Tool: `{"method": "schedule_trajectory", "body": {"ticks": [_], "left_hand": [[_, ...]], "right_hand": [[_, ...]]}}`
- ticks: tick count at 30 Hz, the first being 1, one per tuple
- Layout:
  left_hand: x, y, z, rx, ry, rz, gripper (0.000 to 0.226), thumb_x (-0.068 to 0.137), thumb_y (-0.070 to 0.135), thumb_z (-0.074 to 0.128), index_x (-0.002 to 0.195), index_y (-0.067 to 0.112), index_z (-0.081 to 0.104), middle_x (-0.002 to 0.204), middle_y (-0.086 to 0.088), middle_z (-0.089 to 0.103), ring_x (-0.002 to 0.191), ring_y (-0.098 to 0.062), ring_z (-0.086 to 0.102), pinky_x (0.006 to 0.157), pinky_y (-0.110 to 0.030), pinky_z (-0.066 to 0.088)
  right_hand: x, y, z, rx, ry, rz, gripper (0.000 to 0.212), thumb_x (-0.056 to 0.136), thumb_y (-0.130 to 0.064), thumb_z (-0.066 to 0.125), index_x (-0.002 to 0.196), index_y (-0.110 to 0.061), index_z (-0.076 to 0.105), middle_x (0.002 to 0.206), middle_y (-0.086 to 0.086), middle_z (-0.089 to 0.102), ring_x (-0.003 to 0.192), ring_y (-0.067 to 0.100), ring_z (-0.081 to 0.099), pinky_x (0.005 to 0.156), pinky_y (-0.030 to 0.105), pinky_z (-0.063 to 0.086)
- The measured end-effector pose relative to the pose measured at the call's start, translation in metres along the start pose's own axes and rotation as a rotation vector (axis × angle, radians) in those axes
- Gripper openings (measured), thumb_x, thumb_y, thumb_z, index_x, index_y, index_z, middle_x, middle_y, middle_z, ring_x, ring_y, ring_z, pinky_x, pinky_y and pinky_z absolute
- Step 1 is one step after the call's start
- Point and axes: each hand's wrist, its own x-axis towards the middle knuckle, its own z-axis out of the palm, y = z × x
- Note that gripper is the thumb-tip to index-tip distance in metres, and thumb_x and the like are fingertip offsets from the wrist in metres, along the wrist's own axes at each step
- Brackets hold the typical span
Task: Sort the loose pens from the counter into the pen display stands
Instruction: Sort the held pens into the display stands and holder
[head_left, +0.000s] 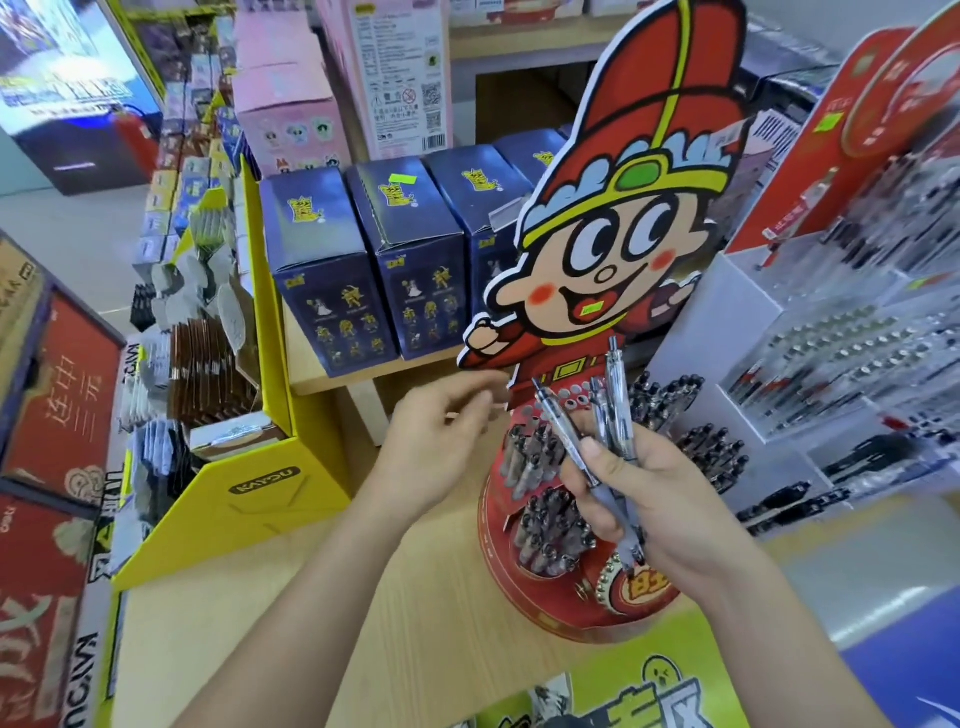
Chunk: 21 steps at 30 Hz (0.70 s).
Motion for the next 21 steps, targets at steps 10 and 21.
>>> {"method": "schedule_trajectory", "body": {"ticks": [10, 21], "left_hand": [[-0.01, 0.037, -0.004, -0.4, -0.1, -0.066, 0.011, 0.084, 0.014, 0.066, 0.092, 0.012, 0.073, 0.082, -0.004, 0.074, 0.074, -0.012, 0.067, 0.066, -0.021, 0.052], [0.002, 0.046, -0.016, 0.244, 0.345, 0.425, 0.008, 0.083, 0.025, 0.072, 0.086, 0.018, 0.075, 0.076, 0.011, 0.07, 0.073, -0.009, 0.065, 0.066, -0.037, 0.057]], "right_hand": [[-0.005, -0.005, 0.005, -0.004, 0.002, 0.084, 0.014, 0.098, -0.012, 0.049, 0.104, -0.006, 0.06, 0.071, 0.011, 0.058, 0.04, 0.015, 0.038, 0.037, 0.021, 0.026], [-0.007, -0.02, -0.032, -0.131, 0.259, -0.117, 0.025, 0.103, -0.021, 0.041, 0.117, -0.024, 0.062, 0.072, 0.001, 0.051, 0.048, 0.01, 0.033, 0.041, 0.021, 0.023]]}}
